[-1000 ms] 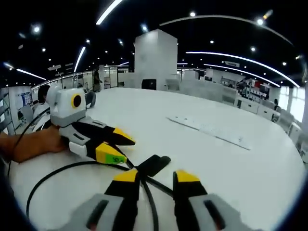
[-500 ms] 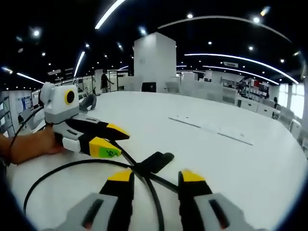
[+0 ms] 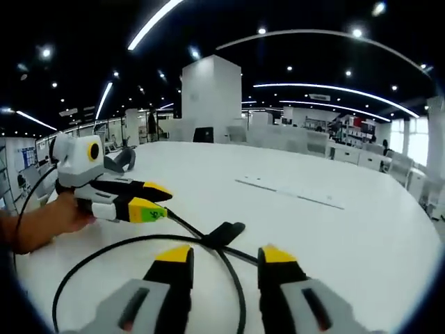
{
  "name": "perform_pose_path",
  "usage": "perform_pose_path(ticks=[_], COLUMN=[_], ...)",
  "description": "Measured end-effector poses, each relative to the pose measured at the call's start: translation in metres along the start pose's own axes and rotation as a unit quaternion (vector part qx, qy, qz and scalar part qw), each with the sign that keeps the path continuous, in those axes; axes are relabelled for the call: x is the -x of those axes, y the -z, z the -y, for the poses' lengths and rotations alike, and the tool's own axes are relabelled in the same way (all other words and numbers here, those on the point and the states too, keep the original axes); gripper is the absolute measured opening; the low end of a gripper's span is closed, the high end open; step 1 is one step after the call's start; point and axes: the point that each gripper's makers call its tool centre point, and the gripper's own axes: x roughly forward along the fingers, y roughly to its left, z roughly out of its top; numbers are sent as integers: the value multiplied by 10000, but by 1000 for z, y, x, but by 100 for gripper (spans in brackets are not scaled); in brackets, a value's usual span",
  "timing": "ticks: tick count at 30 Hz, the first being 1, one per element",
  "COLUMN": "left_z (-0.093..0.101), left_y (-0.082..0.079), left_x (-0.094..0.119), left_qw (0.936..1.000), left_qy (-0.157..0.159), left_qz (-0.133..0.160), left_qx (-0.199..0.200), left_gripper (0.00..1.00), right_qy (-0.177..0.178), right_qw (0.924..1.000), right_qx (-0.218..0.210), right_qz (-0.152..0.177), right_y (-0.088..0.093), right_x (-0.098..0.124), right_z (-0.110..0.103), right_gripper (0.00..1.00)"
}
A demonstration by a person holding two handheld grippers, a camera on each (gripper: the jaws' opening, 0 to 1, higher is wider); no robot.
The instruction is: Find the charging cable on the desk, coil it up and secure with Velcro.
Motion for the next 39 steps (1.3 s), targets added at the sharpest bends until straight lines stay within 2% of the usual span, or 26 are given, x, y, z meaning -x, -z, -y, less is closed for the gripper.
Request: perform_pose_path(ticks=[2,4,5,9,10,13,16,19,20,25,31,32,39], left_z=[3,0,4,16,19,27,33,42,44,54,63,64,79], left_y=[-8,-17,-16,-17,-23,-31,-30,-27,-26,-21,-22,-22,-16], left_x=[14,16,24,40,45,59,68,78,82,100,126,130,153], left_qw=[10000,9998,9997,9997,9993,9989,9990,9995,9994,9992,9983,9981,9977], left_qy=[-47,-36,-15,-26,-57,-139,-188,-199,-215,-319,-468,-492,-579], left_qz=[59,213,210,144,319,446,396,253,249,211,317,354,345], left_qx=[-60,-28,115,210,212,91,61,66,79,120,128,130,122], left_gripper=[27,26,26,26,27,26,26,26,26,26,26,26,28], right_qy=[46,82,128,209,224,250,221,197,194,277,481,501,692], right_qw=[9999,9999,9998,9997,9997,9996,9996,9996,9996,9992,9978,9977,9962], right_qx=[12,37,71,90,88,64,-66,-95,-107,-156,-211,-227,-261], right_qz=[91,122,147,86,46,87,145,163,168,257,393,399,466], right_y=[-2,-4,-4,4,6,7,3,6,4,2,-2,-4,5], right_x=[14,17,19,33,35,46,43,55,53,76,102,102,118], right_z=[-6,-6,-6,-23,-26,-37,-37,-48,-42,-55,-67,-63,-68], right_gripper=[38,38,38,38,38,38,37,37,37,37,37,37,37])
